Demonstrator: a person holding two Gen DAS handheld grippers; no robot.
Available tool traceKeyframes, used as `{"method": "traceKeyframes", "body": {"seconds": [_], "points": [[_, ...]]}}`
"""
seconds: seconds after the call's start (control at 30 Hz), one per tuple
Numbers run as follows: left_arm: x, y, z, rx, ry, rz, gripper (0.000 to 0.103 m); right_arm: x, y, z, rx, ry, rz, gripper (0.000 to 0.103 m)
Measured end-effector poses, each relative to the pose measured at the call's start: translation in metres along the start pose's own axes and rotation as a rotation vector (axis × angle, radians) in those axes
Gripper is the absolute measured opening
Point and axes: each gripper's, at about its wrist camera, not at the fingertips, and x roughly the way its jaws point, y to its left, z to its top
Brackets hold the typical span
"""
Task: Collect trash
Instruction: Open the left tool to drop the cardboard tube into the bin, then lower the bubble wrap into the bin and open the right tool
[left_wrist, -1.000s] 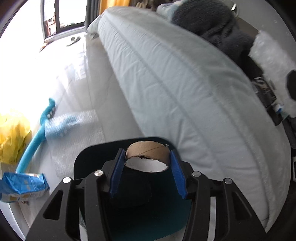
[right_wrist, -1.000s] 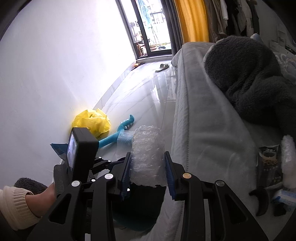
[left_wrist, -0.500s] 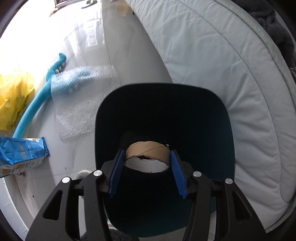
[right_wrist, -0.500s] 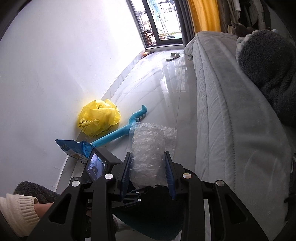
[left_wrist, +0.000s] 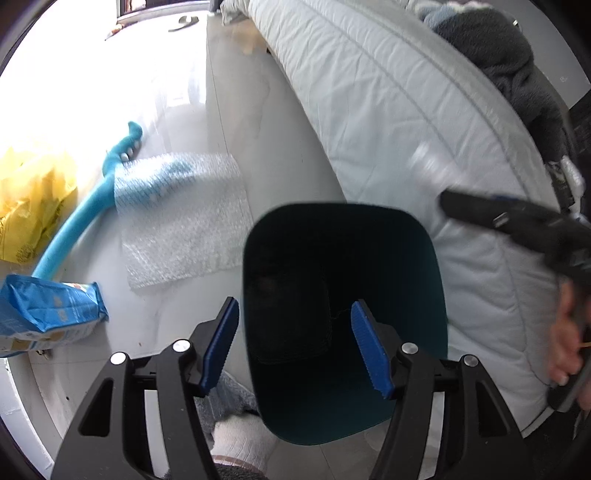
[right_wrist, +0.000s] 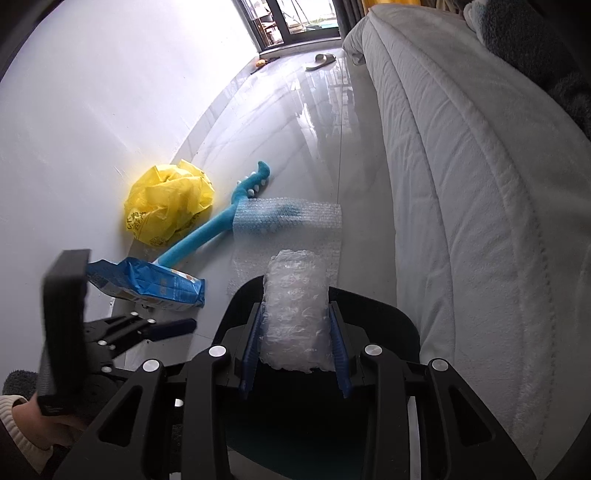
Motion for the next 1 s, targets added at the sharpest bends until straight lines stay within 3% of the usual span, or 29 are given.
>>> {"method": "traceKeyframes", "body": {"seconds": [0.3,0.67,1.0], "points": [[-0.057,0.004,0.014,0.048,-0.198,0.039,0.062,0.055,0.003,-0.021,-0.015,0.109,-0.046,0.035],[-0.124,-0.010,0.027,0.105,-0.407,0.074,0.057,0.092,0.003,-0.039,-0.053,0.217,-0.110,0.036],[-0.177,-0.023,0.035,0.091,-0.560,0.048,0.055,0.109,0.001,-0.060,-0.098,0.292,-0.159,0.036]]}}
